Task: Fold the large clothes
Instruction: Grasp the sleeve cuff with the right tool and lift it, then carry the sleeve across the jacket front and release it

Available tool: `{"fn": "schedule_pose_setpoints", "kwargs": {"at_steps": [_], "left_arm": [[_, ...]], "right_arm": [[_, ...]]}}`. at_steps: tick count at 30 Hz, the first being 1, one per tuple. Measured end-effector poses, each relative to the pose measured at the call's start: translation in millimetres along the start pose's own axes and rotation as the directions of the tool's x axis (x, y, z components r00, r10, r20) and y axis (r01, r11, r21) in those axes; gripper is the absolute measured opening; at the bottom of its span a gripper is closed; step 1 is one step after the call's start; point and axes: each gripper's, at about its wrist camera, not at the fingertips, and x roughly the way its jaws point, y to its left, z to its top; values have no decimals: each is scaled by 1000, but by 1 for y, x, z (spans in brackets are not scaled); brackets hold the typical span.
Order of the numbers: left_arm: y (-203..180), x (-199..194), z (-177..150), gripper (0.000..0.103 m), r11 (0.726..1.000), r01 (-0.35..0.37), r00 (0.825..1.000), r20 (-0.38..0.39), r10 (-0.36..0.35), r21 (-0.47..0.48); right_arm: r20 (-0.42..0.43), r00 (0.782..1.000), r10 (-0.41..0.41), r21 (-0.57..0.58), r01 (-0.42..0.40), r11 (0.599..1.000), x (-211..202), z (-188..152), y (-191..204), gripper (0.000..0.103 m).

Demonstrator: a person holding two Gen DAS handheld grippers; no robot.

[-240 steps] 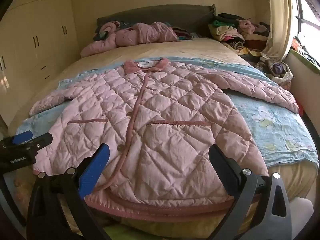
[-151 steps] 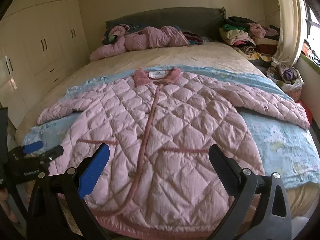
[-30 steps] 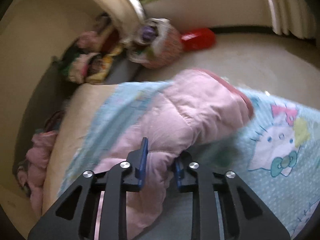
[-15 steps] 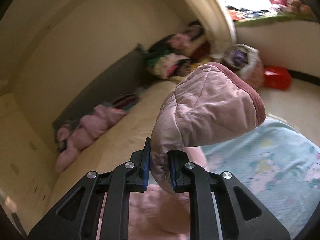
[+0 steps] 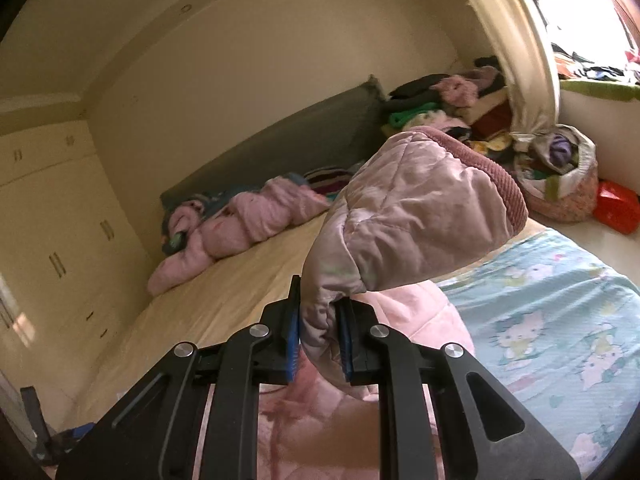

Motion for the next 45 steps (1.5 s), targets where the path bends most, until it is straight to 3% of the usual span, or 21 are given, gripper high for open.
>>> {"fn": "schedule_pose_setpoints", "kwargs": {"at_steps": [14,26,33,42,45], "left_arm": [[38,17,-29,95,999,-41,999,-28,40,-36],[29,41,-48,95,997,-71,995,-76,72,10],[32,58,-58,95,998,-37,992,-119,31,-42],[38,76,-70,95,970,119,976,-153,-154,-213],[40,76,-70,95,954,154,970,-143,-195,-256]], "right_arm": [[-128,987,101,-101,-115,988,54,-66,76,15],[-302,944,129,-90,-163,983,92,-149,94,15],[-392,910,137,-69,-177,982,106,-192,98,15],[-458,873,170,-100,-240,966,112,-227,117,19],[-495,848,188,-108,-275,955,113,-239,123,22]]}}
